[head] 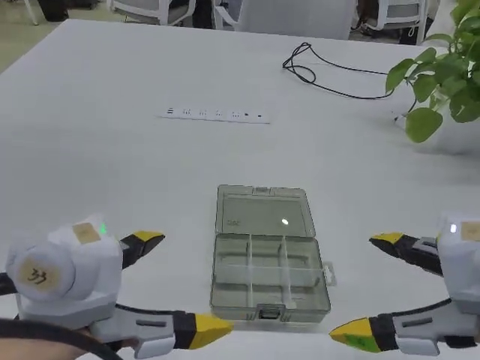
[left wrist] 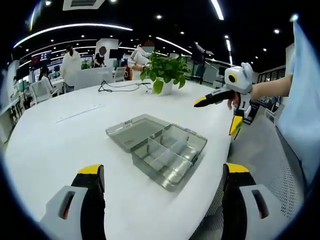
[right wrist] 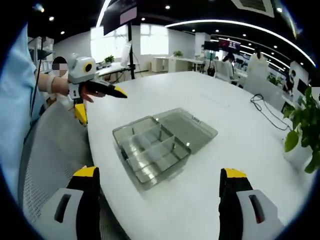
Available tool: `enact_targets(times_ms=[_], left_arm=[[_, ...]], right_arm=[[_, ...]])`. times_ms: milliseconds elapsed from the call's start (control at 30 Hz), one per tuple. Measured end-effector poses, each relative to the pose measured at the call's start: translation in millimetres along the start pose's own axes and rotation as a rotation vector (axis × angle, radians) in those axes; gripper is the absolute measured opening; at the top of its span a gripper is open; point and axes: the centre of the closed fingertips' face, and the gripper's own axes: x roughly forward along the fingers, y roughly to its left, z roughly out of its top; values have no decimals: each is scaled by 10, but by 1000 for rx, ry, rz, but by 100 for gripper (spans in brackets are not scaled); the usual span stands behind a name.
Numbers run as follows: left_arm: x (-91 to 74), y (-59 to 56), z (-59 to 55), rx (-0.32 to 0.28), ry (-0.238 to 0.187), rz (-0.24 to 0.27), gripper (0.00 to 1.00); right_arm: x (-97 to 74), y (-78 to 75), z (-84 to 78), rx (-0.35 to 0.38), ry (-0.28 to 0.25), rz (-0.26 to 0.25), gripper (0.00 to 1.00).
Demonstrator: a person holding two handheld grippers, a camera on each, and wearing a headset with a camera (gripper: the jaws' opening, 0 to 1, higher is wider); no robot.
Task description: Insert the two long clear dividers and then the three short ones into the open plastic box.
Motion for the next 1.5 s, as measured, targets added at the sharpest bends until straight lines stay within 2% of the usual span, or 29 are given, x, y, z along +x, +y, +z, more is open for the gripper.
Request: enact_targets(times_ms=[33, 67, 100, 133, 167, 267, 300, 333, 400, 467, 567, 667, 733, 833, 1200, 1500], left_arm=[[-8, 5, 3, -7, -5, 6, 100], [-18, 17, 7, -21, -15, 22, 100], [-24, 23, 1, -25, -16, 34, 100], [-29, 31, -9, -28, -15, 44, 100], [-26, 34, -28, -36, -16, 51, 100], [-28, 42, -63, -42, -17, 66, 100], [-33, 44, -78, -39, -15, 81, 100], [-33, 45, -100, -32, -8, 87, 100], [-30, 43, -159, -23, 9, 94, 100], [-41, 55, -178, -60, -5, 109, 100], [-55, 88, -170, -43, 0, 124, 100], [-50, 99, -187, -53, -2, 131, 100], [-48, 113, -217, -43, 8, 136, 100], [-60, 155, -246, -63, 11, 145, 100], [-103, 225, -204, -66, -20, 185, 100], [-83, 192, -223, -53, -3, 178, 100]], right_arm=[[-26, -17, 6, 12, -25, -29, 100], [-57, -1, -27, 19, -25, -44, 100], [-82, -27, -46, 11, -44, -89, 100], [-96, -25, -71, 16, -50, -112, 100], [-106, 9, -69, 38, -74, -118, 100], [-110, 53, -152, 85, -84, -157, 100], [-117, 36, -189, 102, -83, -186, 100], [-121, 28, -200, 100, -83, -197, 100], [-168, -43, -212, 19, -34, -238, 100], [-171, 10, -124, 52, -105, -228, 100], [-149, 13, -127, 14, -105, -221, 100], [-149, 24, -110, 43, -126, -211, 100], [-133, 16, -129, 58, -120, -208, 100], [-136, -2, -148, 77, -118, -213, 100], [-108, 46, -142, 38, -112, -195, 100], [-114, 16, -130, 28, -119, -212, 100]])
